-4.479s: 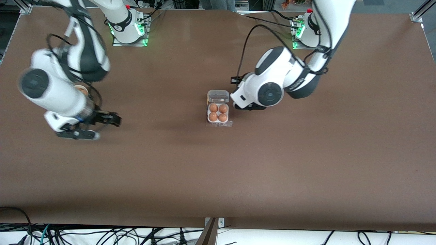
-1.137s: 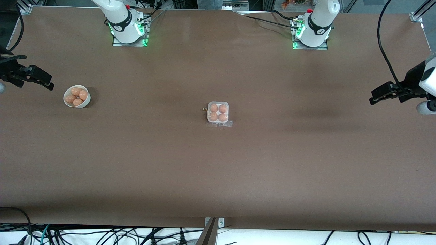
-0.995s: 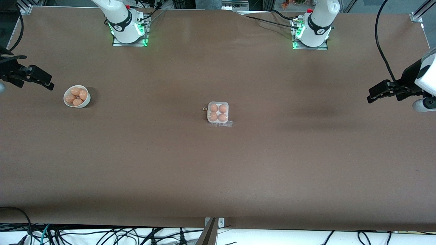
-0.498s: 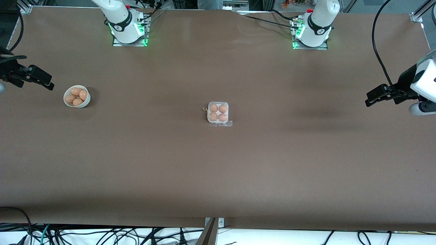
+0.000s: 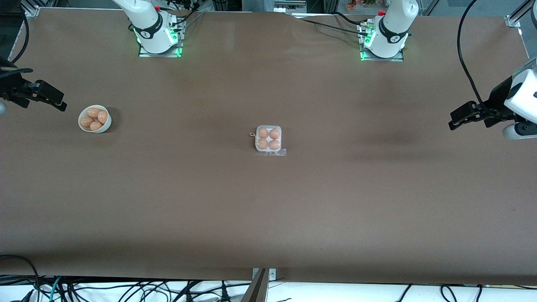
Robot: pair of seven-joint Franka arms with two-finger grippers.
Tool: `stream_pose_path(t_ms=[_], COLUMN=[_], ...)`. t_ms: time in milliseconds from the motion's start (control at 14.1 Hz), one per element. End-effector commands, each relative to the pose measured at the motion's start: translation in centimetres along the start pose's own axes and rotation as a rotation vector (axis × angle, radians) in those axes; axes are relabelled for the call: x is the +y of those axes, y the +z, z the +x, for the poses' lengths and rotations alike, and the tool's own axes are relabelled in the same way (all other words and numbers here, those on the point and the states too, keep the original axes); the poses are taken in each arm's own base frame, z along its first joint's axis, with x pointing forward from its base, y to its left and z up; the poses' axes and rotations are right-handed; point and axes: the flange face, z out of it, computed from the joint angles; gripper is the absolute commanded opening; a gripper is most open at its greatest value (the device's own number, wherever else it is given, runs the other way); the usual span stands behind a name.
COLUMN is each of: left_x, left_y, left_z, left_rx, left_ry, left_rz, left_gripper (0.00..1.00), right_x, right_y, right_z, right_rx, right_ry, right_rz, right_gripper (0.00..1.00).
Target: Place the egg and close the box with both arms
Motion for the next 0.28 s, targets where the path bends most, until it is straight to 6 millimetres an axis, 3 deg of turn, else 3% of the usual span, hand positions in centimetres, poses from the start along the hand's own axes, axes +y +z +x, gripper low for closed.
stream_pose_path(t_ms=[0,213], left_x=[-0.17,-0.17], left_y=[-0.81,-0.69], left_z=[-0.31,-0.31], left_rx=[0.008,0.003], left_ry=[0.013,0.013], left_rz=[0.027,0.028], left_gripper=[1.00,1.00], right_x=[0.07,0.07], right_y=[-0.54,-0.54], right_z=[0.12,0.12], right_rx=[0.000,0.000], right_ry=[-0.003,-0.002], right_rz=[0.017,0.017], right_gripper=[1.00,1.00])
